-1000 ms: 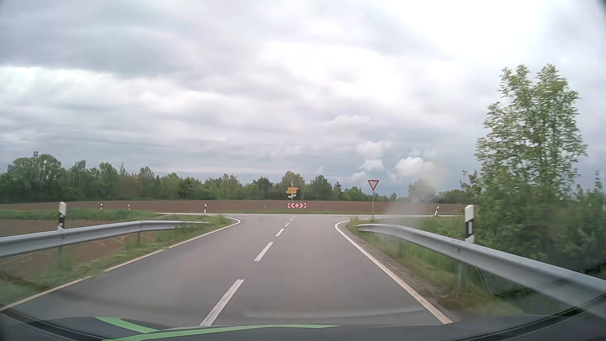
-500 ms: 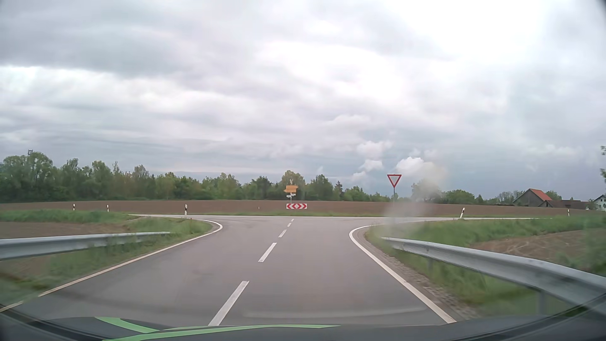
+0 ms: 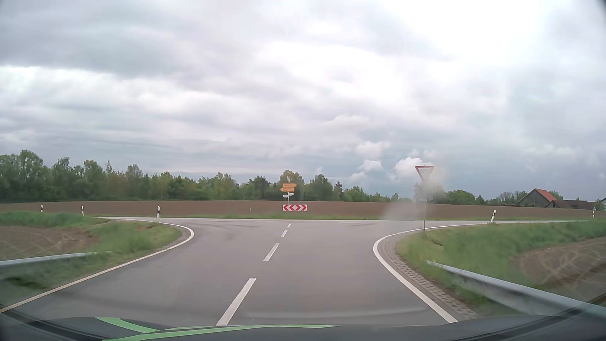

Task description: Follow the waypoints while adhering to traffic rules and regulations

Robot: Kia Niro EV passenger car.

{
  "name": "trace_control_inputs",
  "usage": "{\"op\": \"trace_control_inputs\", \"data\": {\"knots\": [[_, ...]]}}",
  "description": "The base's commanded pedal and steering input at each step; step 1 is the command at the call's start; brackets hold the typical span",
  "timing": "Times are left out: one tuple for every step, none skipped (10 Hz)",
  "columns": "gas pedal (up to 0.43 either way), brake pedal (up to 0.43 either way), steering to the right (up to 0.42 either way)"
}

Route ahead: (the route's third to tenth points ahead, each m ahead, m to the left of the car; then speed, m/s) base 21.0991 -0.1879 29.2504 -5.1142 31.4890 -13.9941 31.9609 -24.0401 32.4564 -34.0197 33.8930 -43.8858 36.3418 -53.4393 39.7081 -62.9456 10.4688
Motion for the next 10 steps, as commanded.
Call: {"op": "trace_control_inputs", "data": {"knots": [[0.0, 0.256, 0.012], [0.0, 0.262, 0.016], [0.0, 0.262, 0.021], [0.0, 0.256, 0.03], [0.0, 0.256, 0.042], [0.0, 0.25, 0.053], [0.0, 0.238, 0.064], [0.0, 0.232, 0.077], [0.0, 0.226, 0.095], [0.0, 0.226, 0.109]]}}
